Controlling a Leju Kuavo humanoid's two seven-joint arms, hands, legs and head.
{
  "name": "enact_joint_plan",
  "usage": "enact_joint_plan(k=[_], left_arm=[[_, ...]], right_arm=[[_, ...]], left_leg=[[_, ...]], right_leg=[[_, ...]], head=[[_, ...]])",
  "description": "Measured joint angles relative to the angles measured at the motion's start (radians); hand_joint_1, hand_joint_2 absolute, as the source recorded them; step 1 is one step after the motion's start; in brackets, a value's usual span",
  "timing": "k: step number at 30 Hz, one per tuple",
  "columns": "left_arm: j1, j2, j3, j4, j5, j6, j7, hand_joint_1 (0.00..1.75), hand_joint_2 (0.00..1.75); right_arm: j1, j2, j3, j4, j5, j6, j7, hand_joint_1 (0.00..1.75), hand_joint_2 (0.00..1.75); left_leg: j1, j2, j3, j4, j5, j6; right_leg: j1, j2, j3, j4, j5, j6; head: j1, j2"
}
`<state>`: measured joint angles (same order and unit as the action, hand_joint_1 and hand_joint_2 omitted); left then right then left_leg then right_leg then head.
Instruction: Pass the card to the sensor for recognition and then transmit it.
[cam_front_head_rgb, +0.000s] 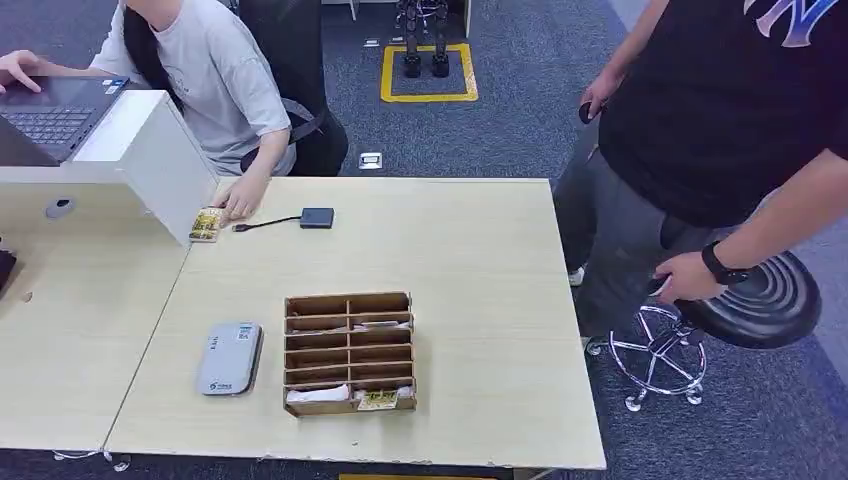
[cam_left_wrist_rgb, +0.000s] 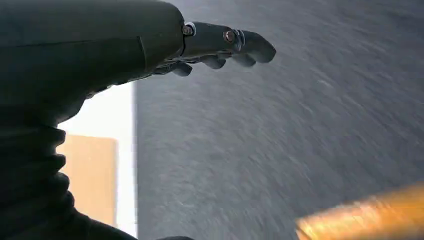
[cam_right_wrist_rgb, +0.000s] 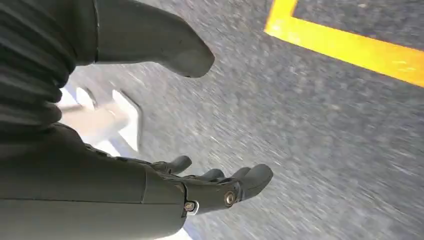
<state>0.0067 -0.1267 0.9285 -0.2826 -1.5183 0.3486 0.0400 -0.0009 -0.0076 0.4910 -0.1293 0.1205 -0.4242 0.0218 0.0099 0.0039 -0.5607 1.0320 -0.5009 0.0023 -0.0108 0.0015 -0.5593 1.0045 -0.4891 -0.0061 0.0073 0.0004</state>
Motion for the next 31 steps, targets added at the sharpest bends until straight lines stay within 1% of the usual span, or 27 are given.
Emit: enact_joint_plan(k=[3,6,14,24,25,31], left_arm=[[-0.012,-0.018,-0.025,0.023,0.007,-0.003,-0.024,0.0,1.75],[-0.012,-0.021,-0.08,0.028,0.065,-0.016,-0.029,0.0,1.75],[0.005,-0.01,-0.218,0.029,0.317,-0.073,-0.032,0.0,1.75],[0.036,0.027,-0.403,0.022,0.641,-0.145,-0.033,0.0,1.75],[0.039,0.03,-0.419,0.019,0.669,-0.151,-0.033,0.0,0.0],[0.057,0.049,-0.52,0.002,0.856,-0.193,-0.035,0.0,0.0]], right_arm=[[0.002,0.0,-0.003,0.001,-0.012,0.011,0.005,0.0,1.75],[0.007,-0.001,-0.028,-0.001,-0.018,0.03,0.005,0.0,1.75],[0.028,-0.001,-0.1,-0.027,-0.036,0.097,0.001,0.0,1.75],[0.06,-0.001,-0.199,-0.083,-0.058,0.185,-0.004,0.0,1.75],[0.062,-0.001,-0.206,-0.088,-0.058,0.193,-0.004,0.0,1.75],[0.08,-0.001,-0.261,-0.122,-0.072,0.244,-0.01,0.0,1.75]], left_leg=[[0.0,0.0,0.0,0.0,0.0,0.0],[0.001,0.0,0.0,0.0,0.0,0.0],[0.001,0.0,0.0,0.0,0.0,0.0],[0.001,0.0,0.0,0.0,0.0,0.0],[0.001,0.0,0.0,0.0,0.0,0.0],[0.001,0.0,0.0,0.0,0.0,0.0]], right_leg=[[0.0,0.0,0.0,0.0,0.0,0.0],[0.0,0.0,0.0,0.0,0.0,0.0],[0.001,0.0,0.0,0.0,0.0,0.0],[0.001,0.0,0.0,0.0,0.0,0.0],[0.001,0.0,0.0,0.0,0.0,0.0],[0.001,0.0,0.0,0.0,0.0,0.0]], head=[[-0.001,0.0],[0.0,0.0],[0.0,0.0],[0.0,0.0],[0.0,0.0],[0.0,0.0]])
